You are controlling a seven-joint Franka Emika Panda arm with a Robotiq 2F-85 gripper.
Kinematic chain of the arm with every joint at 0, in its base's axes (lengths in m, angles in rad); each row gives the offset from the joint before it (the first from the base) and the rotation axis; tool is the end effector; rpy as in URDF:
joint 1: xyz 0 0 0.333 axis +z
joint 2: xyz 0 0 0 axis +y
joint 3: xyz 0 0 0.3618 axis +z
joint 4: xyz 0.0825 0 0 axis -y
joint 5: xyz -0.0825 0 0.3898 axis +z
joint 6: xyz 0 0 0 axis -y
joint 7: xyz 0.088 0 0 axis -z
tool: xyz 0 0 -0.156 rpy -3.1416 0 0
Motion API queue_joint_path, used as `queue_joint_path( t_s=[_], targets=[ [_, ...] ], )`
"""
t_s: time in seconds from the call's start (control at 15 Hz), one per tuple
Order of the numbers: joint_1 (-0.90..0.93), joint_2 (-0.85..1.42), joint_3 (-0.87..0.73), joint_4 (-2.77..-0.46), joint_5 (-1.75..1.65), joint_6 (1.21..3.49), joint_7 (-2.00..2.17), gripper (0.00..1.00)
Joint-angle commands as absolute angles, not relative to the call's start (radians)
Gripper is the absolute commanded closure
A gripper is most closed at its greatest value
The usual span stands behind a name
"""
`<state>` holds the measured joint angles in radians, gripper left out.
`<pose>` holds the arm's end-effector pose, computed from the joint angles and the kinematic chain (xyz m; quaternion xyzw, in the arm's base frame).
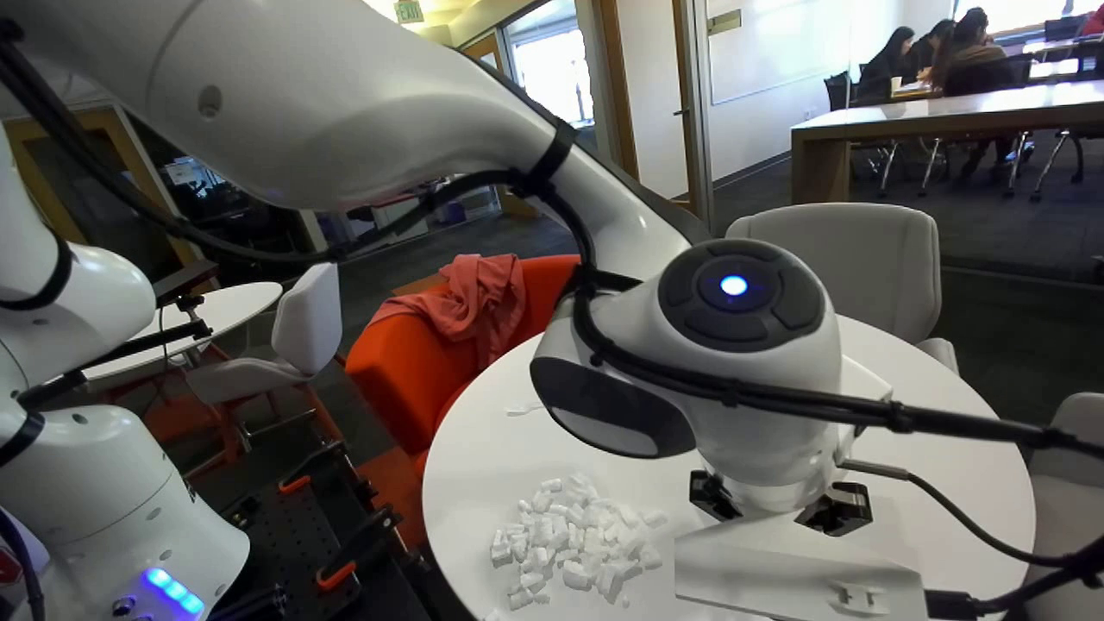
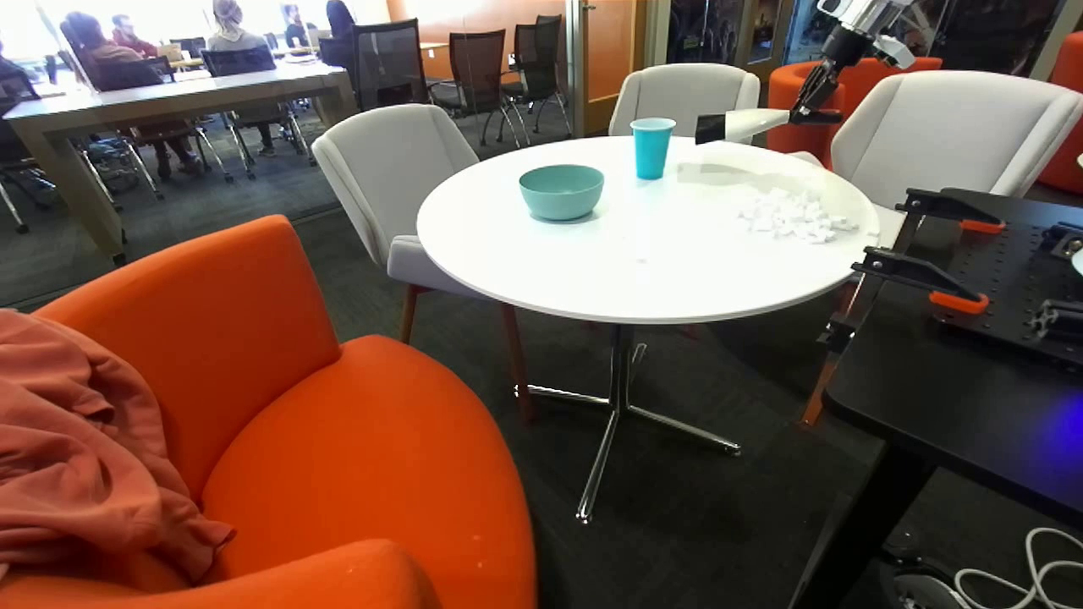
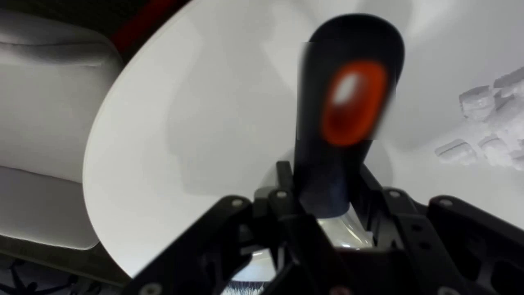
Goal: Pour the things in the bowl onto the table and then sweep them to the left
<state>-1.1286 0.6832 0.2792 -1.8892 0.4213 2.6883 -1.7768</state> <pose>0.4400 -0.5197 0.1475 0.9521 0.2352 0.1952 0.0061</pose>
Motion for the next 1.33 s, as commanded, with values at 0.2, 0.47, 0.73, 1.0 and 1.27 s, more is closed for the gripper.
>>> queue_joint_path(
  t_s=[0.2,0.47,0.73,1.0,1.27],
  targets=[
    [-0.985,0.486,0.123,-2.041,0.283,2.663,-1.714,0.87],
    [-0.879,0.44,0.003,-2.033,0.158,2.615,-1.649,0.87],
    [-0.812,0.427,-0.061,-2.009,0.086,2.561,-1.649,0.87],
    [-0.813,0.459,-0.057,-1.994,0.147,2.59,-1.684,0.62],
    [-0.813,0.459,-0.056,-1.993,0.152,2.59,-1.684,0.62]
  ],
)
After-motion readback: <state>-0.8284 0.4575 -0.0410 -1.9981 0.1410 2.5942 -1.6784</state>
